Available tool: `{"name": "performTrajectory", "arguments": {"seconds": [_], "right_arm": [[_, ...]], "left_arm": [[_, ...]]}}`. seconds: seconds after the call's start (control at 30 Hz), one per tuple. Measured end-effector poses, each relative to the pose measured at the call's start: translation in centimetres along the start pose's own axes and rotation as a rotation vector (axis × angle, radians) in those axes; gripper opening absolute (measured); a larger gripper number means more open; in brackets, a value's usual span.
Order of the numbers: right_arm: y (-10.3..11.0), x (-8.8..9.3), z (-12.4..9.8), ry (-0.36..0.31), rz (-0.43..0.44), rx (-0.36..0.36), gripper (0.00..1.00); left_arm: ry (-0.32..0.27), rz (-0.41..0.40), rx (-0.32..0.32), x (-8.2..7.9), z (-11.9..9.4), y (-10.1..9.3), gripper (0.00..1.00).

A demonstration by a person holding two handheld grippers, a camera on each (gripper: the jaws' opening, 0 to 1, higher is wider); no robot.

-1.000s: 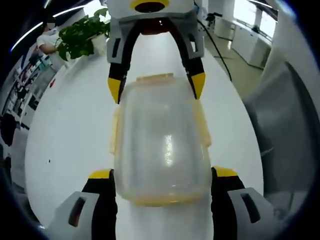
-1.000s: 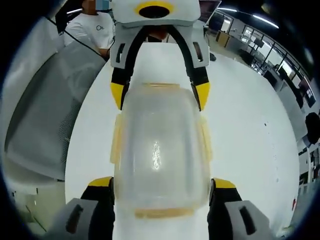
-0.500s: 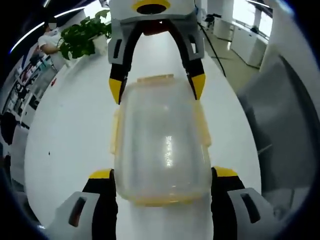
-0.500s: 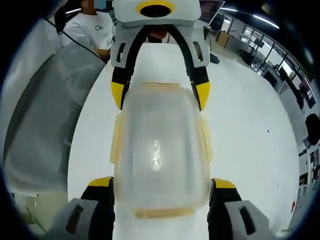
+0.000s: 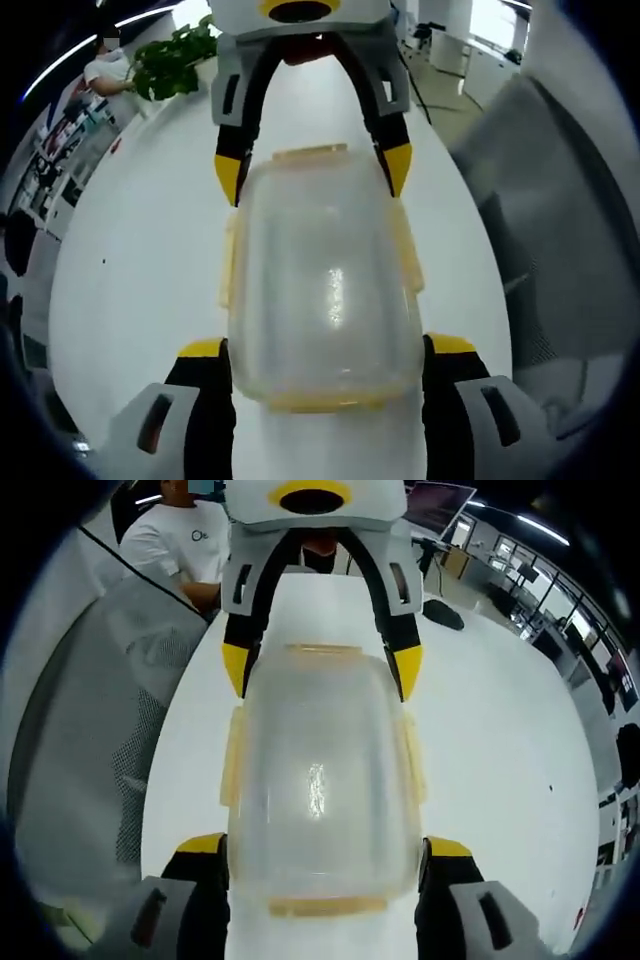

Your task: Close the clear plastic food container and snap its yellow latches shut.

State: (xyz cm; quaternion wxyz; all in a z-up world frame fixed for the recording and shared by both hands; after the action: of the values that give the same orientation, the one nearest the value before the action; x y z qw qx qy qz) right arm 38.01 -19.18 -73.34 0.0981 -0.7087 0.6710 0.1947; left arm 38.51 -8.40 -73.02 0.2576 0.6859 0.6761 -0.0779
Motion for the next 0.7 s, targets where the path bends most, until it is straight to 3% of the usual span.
{"name": "performTrajectory", "arguments": {"seconds": [0.23, 0.4, 0.7], "right_arm": [[0.0, -2.3, 1.1, 0.002, 0.010, 0.000, 0.77], [-0.2, -2.4, 1.2, 0.040, 0.012, 0.001, 0.76], [-1.4, -2.6, 1.1, 0.023, 0.039, 0.010, 0.76]], "left_arm": [[0.009, 0.016, 0.005, 2.3, -1.2, 0.0, 0.75], [-0.008, 0.011, 0.005, 2.4, -1.2, 0.1, 0.75], [-0.003, 0.037, 0.015, 2.5, -0.9, 1.5, 0.75]]}}
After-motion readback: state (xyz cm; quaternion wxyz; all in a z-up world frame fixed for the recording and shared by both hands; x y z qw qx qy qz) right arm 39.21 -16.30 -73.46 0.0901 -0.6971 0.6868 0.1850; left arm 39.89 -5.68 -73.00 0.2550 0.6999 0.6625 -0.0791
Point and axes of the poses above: the point that each gripper's makers call its tool centre point, and the gripper's own axes: z roughly forward along the fingers, y roughly to its left, x roughly out of its underside, the point moved 3 cm from there along -z, roughly backward along the fingers, and after that the axes turned 11 degrees about -x, right-handed, at the moved point
